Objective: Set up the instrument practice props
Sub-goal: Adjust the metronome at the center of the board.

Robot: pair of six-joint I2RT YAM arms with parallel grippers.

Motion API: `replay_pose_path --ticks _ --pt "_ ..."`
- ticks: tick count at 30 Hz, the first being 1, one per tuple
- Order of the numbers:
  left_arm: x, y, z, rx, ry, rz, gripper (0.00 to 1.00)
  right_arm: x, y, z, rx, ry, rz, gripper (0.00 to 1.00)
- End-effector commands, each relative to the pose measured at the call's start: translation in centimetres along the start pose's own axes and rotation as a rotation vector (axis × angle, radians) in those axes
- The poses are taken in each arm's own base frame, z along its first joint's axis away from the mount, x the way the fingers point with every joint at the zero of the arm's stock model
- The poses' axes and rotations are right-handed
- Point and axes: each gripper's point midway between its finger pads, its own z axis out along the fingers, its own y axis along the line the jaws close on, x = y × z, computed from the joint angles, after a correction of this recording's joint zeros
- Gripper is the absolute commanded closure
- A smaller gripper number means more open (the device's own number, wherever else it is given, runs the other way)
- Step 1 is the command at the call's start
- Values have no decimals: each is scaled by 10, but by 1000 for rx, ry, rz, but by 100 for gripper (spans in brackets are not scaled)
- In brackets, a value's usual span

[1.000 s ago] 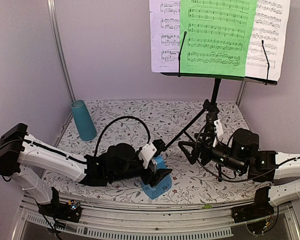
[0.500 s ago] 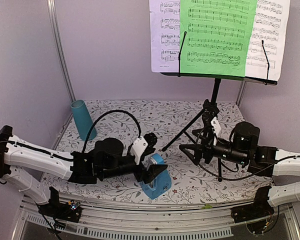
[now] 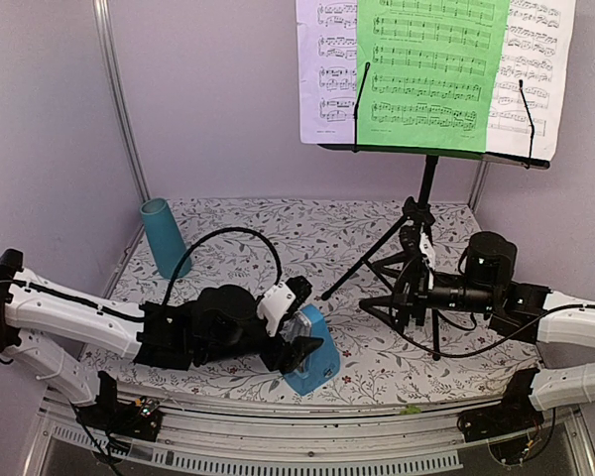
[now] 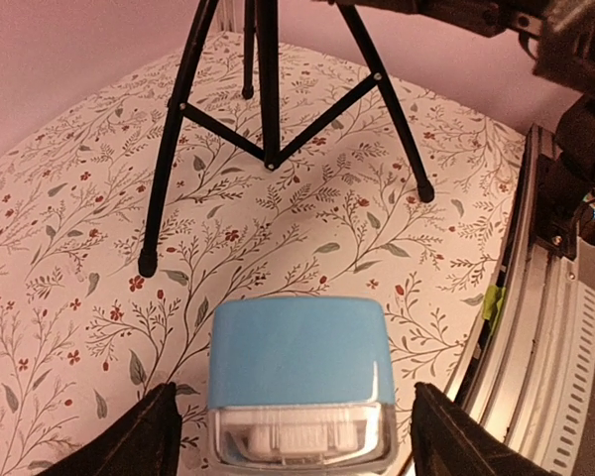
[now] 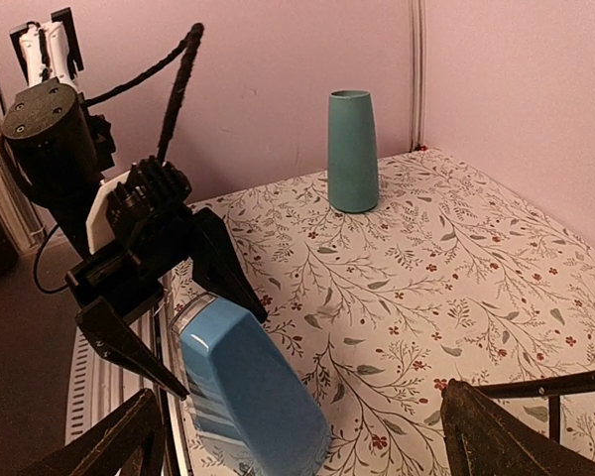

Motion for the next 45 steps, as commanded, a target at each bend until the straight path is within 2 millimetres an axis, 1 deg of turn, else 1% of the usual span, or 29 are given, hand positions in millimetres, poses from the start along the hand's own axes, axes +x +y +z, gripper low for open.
replay_pose_path --ticks 1,4,5,8,10,14,17,19,20,25,29,35,37,41,45 --pt "-14 3 4 -30 -24 -2 25 0 13 1 -88 -14 -68 1" --pt "-13 3 9 6 -25 5 34 6 15 4 -108 -10 -98 1" --pt "-13 3 11 21 -28 9 39 7 15 6 -111 -6 -106 1" --pt "-16 1 11 77 -55 40 57 7 12 14 -115 7 -124 1" --pt "-17 -2 10 123 -76 78 65 7 14 18 -135 4 -145 1" --pt "-20 -12 6 224 -127 191 73 13 17 25 -175 26 -157 0" --pt "-24 -16 3 308 -156 246 74 22 19 31 -211 58 -164 0" --pt "-28 -17 1 358 -168 259 71 27 21 35 -237 83 -159 1" --pt "-28 -18 1 382 -165 265 68 30 22 37 -253 95 -152 1" --pt "-24 -17 7 430 -105 279 43 41 26 46 -309 134 -125 1" --pt "-24 -15 7 444 -91 277 31 47 27 52 -331 153 -110 1" --pt "-29 -11 1 451 -72 276 23 54 30 57 -353 168 -102 1" --pt "-27 -7 0 446 -46 264 22 55 29 60 -357 170 -106 1" --pt "-19 4 -4 419 -17 236 22 50 27 69 -361 158 -128 0" --pt "-12 4 -8 428 -7 208 23 45 26 77 -378 148 -143 0"
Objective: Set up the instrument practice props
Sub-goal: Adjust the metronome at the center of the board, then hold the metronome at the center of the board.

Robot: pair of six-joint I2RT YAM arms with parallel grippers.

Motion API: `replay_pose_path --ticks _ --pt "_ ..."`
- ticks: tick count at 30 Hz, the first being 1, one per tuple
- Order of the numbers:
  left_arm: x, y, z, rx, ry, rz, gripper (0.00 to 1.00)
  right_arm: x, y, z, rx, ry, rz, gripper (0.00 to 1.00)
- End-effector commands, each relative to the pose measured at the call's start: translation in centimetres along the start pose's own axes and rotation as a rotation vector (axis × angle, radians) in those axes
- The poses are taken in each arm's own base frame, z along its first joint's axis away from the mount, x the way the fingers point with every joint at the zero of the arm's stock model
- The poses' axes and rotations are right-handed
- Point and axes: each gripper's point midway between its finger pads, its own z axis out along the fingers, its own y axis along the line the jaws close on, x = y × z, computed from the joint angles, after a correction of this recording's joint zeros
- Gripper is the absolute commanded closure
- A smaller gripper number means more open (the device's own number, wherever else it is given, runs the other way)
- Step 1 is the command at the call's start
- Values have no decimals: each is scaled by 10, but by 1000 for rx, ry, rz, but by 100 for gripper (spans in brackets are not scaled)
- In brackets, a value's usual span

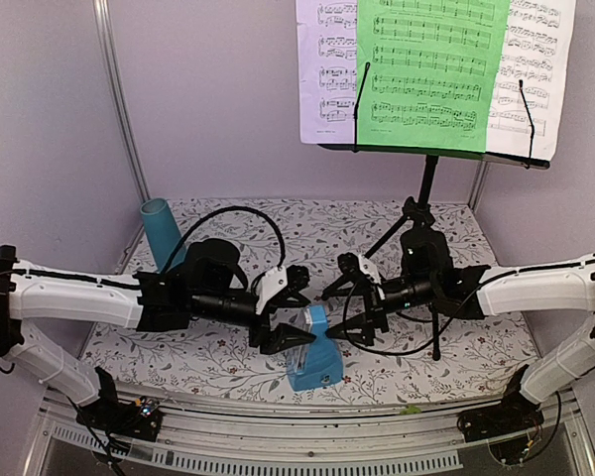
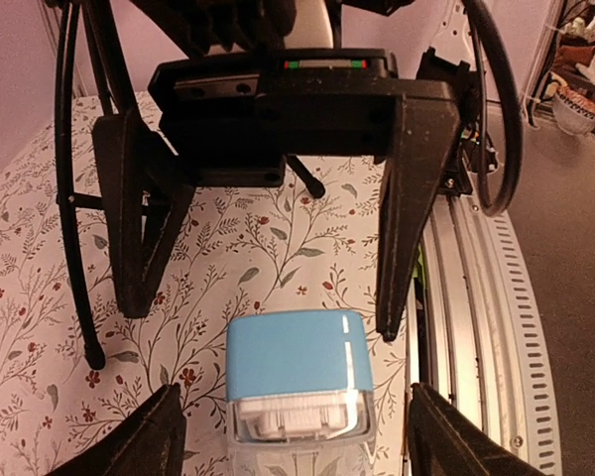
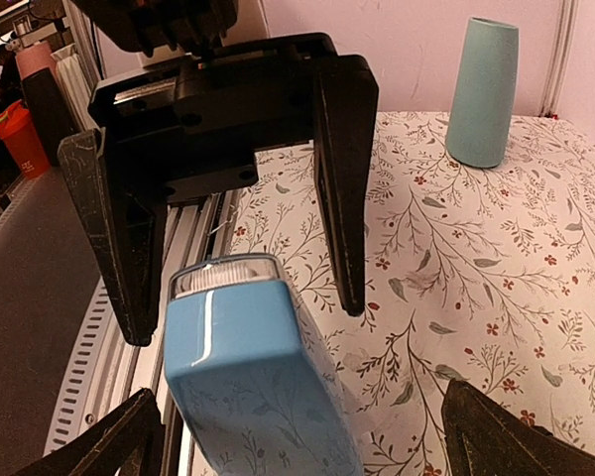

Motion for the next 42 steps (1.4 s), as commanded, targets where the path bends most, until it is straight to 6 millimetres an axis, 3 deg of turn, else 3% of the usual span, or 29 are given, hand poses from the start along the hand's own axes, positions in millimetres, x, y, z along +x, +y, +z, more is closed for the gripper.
replay_pose_path --ticks 1,8,19,35,42 --pt "6 -3 -8 21 8 -38 23 -17 0 9 -38 -34 -53 1" --pt "12 -3 -4 32 39 -66 26 -12 4 20 -78 -15 -50 5" --pt "26 3 3 9 88 -65 31 0 18 22 -150 6 -7 24" --pt "19 4 4 16 93 -45 50 2 25 30 -167 17 -5 24" --pt "10 0 5 44 84 -27 68 5 24 31 -161 24 25 48"
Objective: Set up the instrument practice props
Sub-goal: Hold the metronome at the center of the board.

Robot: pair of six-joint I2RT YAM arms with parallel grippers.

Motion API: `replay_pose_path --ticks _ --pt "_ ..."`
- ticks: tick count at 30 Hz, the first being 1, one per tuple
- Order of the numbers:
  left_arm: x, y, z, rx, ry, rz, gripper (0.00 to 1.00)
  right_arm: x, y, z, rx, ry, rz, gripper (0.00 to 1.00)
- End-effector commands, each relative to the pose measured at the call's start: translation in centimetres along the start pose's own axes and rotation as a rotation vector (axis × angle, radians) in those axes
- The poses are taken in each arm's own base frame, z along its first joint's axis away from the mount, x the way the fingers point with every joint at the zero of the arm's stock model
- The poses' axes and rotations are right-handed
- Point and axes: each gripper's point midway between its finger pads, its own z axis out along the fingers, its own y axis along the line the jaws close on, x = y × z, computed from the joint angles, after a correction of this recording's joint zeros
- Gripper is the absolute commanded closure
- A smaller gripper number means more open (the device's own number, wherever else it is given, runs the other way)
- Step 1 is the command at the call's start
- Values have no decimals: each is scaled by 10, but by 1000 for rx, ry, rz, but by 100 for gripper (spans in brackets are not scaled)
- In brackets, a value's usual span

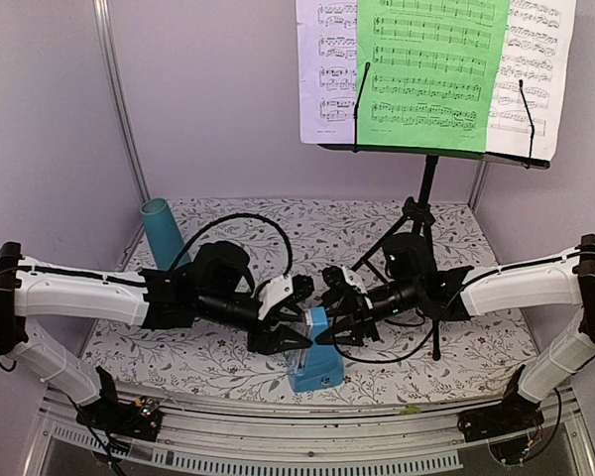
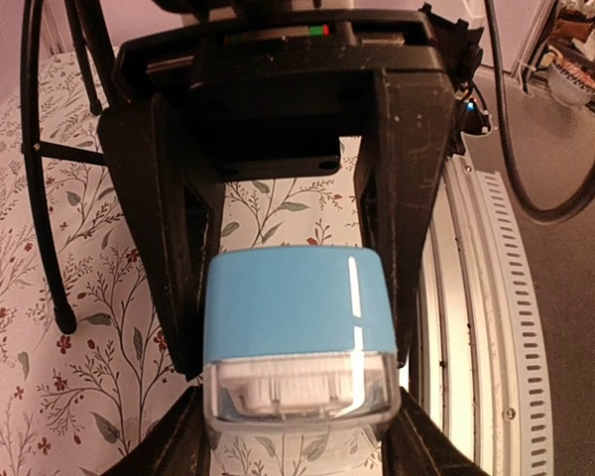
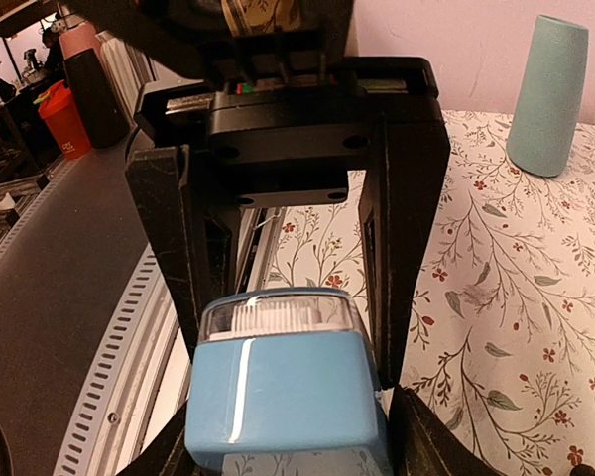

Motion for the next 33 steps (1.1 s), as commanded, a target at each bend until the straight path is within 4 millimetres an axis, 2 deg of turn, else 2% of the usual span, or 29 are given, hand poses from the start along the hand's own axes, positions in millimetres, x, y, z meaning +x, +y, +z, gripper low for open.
replay_pose_path --ticks 1,3,5,8,19,22,33 --pt "-14 3 0 11 -17 15 69 0 2 3 -10 2 25 49" --pt "-18 2 0 22 -18 18 66 1 2 2 -2 5 27 54" --pt "-20 2 -1 26 -15 18 54 2 1 1 11 7 24 56" --pt "-22 3 -3 17 -14 30 45 3 -1 -1 31 8 16 59" --pt "-22 2 -5 15 -10 59 34 4 -7 -6 103 15 -7 60" --pt "-21 1 -4 23 -4 65 34 5 -8 -6 108 17 -7 60" --pt "-19 0 -2 39 17 71 50 8 -8 -5 117 27 -13 60"
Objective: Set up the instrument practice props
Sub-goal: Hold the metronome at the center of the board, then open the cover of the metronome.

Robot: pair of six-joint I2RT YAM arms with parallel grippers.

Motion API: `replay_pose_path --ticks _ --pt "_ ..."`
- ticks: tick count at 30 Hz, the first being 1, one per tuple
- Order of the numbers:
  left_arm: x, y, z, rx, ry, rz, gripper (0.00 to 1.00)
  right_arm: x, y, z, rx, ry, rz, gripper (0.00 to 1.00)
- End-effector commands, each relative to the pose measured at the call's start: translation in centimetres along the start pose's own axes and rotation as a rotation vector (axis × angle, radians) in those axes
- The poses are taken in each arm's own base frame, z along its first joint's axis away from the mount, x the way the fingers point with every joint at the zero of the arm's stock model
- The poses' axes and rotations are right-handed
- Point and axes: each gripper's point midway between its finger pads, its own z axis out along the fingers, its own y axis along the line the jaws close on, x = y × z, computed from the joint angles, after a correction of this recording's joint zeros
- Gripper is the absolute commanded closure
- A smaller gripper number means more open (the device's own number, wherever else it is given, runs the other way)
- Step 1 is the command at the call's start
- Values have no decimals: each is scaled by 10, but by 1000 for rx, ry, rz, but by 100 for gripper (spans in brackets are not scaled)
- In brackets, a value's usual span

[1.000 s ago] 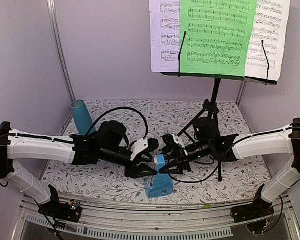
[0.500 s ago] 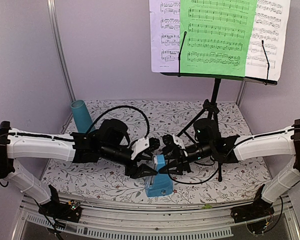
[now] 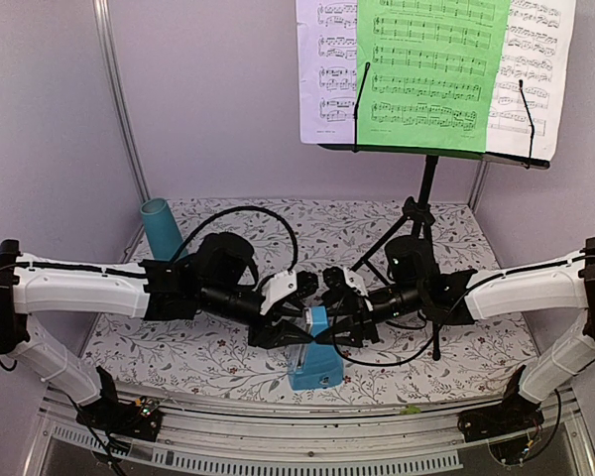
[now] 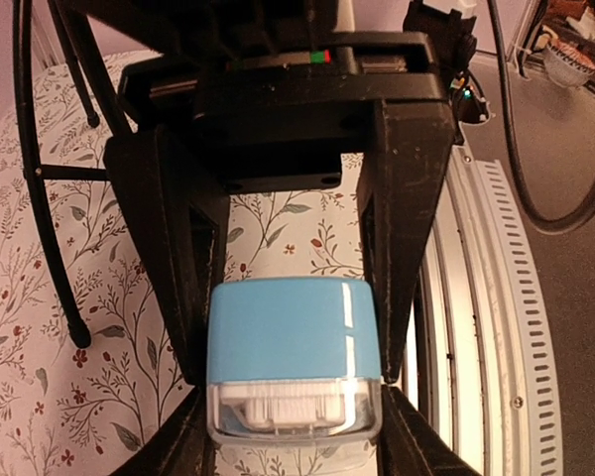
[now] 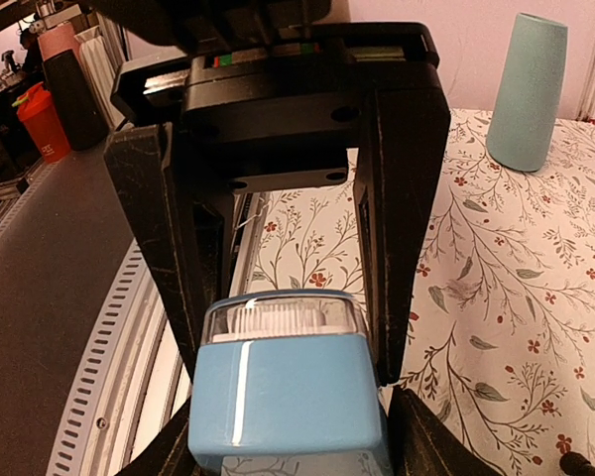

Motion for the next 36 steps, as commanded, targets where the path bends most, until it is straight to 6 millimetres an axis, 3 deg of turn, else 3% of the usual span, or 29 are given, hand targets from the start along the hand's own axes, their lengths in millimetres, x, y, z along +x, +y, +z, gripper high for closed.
replay_pose_path --ticks 1,7,11,21,24,28,36 --pt "-10 -2 -1 32 -13 10 50 8 -3 -2 41 24 4 60" --pt "-13 -7 -4 56 -11 10 38 11 -5 -1 51 36 2 63" --pt "-11 -3 -4 43 -4 10 38 13 -6 0 54 43 5 63" --pt "-11 -3 -6 51 -1 13 60 15 -7 1 66 55 5 65" --pt "-14 -3 -8 52 -10 20 73 15 -7 1 72 60 4 66" --pt "-20 -4 -10 58 -22 24 83 17 -8 3 77 76 4 68" --pt "-37 -7 -20 61 -80 34 95 24 -11 6 95 112 11 75"
